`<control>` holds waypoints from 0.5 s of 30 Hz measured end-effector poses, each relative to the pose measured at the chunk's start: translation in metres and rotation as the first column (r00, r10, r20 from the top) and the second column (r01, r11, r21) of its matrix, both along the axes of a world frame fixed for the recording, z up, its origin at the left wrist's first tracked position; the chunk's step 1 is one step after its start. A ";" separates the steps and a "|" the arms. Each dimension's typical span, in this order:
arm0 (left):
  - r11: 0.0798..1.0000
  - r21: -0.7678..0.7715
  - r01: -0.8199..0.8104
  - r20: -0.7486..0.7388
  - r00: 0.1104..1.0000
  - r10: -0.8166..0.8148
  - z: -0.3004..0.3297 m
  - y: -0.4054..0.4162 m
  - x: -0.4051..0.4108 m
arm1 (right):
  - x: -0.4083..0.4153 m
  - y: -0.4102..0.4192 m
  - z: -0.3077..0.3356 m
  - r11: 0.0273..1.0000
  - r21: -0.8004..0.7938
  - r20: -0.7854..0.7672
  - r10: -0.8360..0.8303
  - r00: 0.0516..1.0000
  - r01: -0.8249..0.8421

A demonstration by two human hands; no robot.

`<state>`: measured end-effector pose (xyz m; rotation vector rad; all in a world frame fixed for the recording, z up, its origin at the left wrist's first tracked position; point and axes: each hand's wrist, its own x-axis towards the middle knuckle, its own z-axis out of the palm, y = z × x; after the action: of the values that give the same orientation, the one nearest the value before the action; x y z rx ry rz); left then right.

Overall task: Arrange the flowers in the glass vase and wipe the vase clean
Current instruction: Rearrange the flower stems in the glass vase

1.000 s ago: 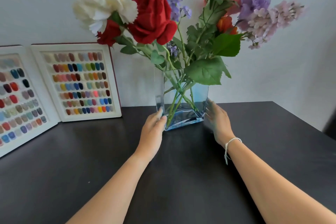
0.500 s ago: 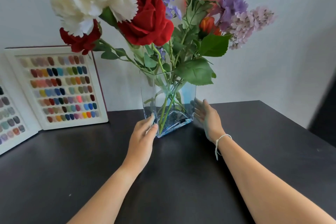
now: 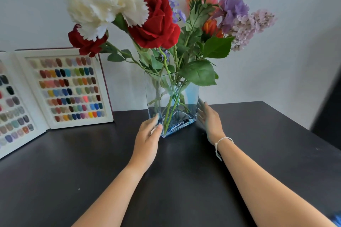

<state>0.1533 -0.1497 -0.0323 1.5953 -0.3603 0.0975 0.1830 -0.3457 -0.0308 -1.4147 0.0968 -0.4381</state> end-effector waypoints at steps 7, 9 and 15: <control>0.999 0.034 0.005 0.027 1.000 -0.005 -0.001 0.004 -0.031 | -0.044 0.011 -0.002 0.994 -0.078 -0.016 -0.073 0.997 0.071; 1.000 0.021 0.004 0.011 1.000 -0.004 -0.001 0.008 -0.043 | -0.063 0.017 -0.001 0.992 -0.100 -0.013 -0.073 0.997 0.071; 0.999 0.020 0.039 0.018 0.999 -0.039 0.003 0.008 -0.087 | -0.130 0.029 0.001 0.971 -0.221 0.030 -0.080 0.996 0.085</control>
<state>0.0661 -0.1421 -0.0294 1.6067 -0.4075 0.0788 0.0527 -0.3163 -0.0297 -1.6302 0.0918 -0.5459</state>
